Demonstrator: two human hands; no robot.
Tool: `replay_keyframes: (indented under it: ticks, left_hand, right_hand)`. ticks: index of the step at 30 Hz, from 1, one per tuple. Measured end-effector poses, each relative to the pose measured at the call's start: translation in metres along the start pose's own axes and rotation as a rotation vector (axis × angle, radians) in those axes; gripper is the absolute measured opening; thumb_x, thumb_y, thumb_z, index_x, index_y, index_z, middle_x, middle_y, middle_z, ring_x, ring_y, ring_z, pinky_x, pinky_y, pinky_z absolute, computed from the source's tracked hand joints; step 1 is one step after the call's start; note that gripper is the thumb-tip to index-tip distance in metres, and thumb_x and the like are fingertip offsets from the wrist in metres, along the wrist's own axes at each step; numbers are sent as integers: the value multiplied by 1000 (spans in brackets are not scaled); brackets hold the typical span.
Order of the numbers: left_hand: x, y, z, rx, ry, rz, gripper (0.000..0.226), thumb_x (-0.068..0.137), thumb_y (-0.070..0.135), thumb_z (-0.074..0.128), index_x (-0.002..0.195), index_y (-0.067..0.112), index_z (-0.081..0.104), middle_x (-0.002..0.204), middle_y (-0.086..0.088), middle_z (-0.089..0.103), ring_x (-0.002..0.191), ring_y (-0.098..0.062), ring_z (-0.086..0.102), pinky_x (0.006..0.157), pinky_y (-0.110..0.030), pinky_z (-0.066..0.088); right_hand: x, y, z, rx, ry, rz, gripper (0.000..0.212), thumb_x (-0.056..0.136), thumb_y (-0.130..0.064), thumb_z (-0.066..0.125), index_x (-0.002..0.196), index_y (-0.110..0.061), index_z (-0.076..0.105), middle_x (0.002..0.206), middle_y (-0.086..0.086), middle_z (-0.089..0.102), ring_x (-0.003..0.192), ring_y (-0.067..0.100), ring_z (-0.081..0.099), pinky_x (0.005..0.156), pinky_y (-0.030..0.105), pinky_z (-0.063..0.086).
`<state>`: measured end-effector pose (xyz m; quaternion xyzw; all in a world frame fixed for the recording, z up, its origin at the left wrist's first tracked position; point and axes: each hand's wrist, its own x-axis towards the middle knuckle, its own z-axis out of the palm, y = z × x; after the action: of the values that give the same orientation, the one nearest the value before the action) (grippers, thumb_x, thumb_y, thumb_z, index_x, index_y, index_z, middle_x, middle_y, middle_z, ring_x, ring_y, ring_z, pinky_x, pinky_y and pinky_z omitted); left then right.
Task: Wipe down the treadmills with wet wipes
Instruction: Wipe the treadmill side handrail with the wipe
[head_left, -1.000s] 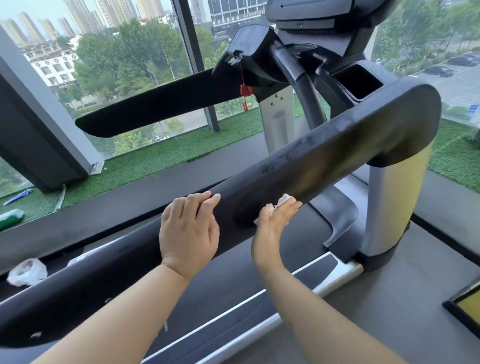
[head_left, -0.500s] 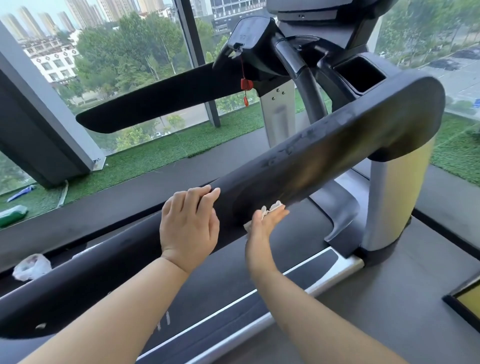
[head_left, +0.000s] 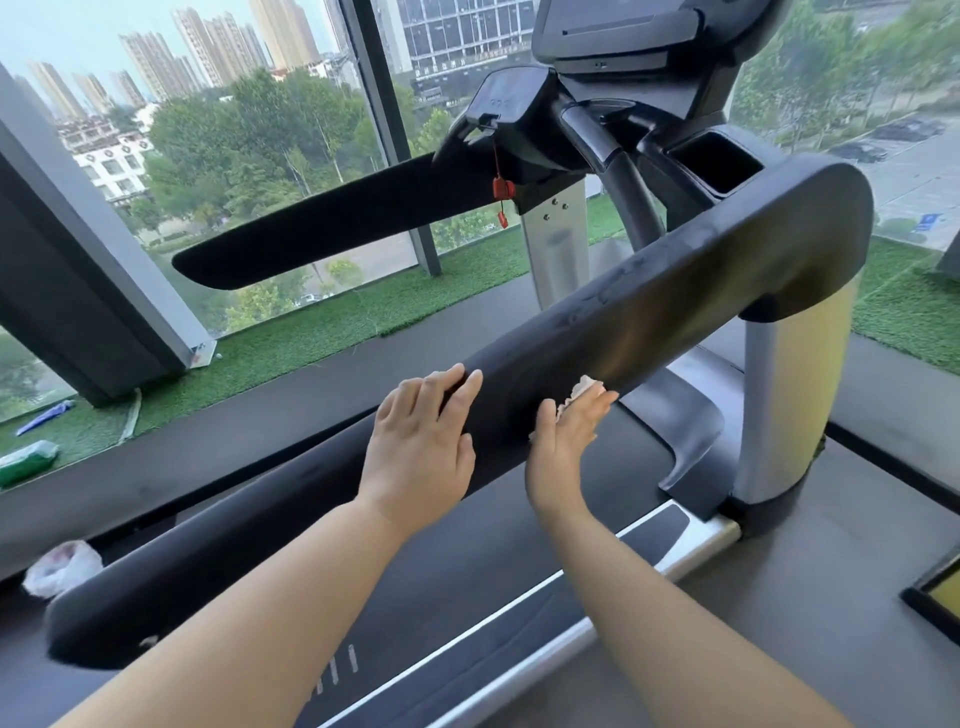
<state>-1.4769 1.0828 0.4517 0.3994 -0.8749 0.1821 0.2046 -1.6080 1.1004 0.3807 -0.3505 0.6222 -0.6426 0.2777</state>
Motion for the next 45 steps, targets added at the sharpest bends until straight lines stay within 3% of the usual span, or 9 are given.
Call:
replay_keyframes:
  ticks: [4,8,15,18,24,29,36,41,45]
  left_hand:
    - [-1,1,0,-1,-22,-10,56,79,29,38,130,11,55,124,-8,58,105,-22,41,95,-32,26]
    - [-1,1,0,3,-26,-8,57,80,30,38,130,10,55,125,-8,57,106,-23,41,95,-33,27]
    - [0,1,1,9,-4,12,55,80,29,39,129,9,55,124,-10,58,107,-24,43,96,-35,28]
    - [1,3,1,26,-8,5,56,80,31,40,128,9,56,124,-10,58,108,-24,43,95,-36,29]
    - [0,3,2,19,-12,-7,56,80,32,40,129,10,56,125,-10,58,109,-24,43,95,-35,29]
    - [0,4,0,26,-20,-10,56,79,32,40,128,9,57,124,-10,58,110,-24,43,96,-35,29]
    - [1,4,-1,-13,-24,-14,54,79,29,42,128,10,56,124,-10,58,109,-23,43,96,-35,29]
    - [1,1,-10,-182,-44,-39,55,79,23,36,127,10,58,126,-8,59,107,-20,41,98,-29,27]
    - [5,-3,-23,-358,-53,-140,54,83,20,33,132,16,56,135,3,55,120,-13,40,101,-8,15]
  right_hand:
    - [7,-6,-5,84,62,1,72,91,-47,20,151,-19,-10,156,1,-27,140,0,-24,120,44,-1]
    - [-21,-17,12,191,40,-70,68,91,-45,21,147,-33,-16,155,-7,-27,140,-2,-22,118,28,-6]
    - [29,-40,-5,251,331,-22,52,102,-17,31,150,-14,10,158,-1,2,143,15,6,119,35,6]
    - [6,-19,4,101,139,-115,66,97,-40,31,151,-24,-4,157,-5,-21,143,-1,-10,112,11,1]
    - [-11,11,-6,-84,32,-294,72,91,-60,21,148,-25,-5,155,-13,-20,142,-4,-15,111,7,-2]
    - [6,-10,13,-29,53,-147,72,92,-53,22,140,-27,-25,145,-13,-37,136,2,-33,115,26,-18]
    - [2,31,13,-483,12,-658,66,100,-56,15,148,-28,-21,155,-5,-29,145,20,-20,117,35,-12]
    - [22,16,-2,-441,70,-554,65,99,-57,12,150,-24,-11,156,8,-15,144,15,-21,117,34,-12]
    - [-1,20,18,-533,27,-635,71,99,-57,16,151,-18,-11,156,4,-23,145,24,-19,118,40,-11]
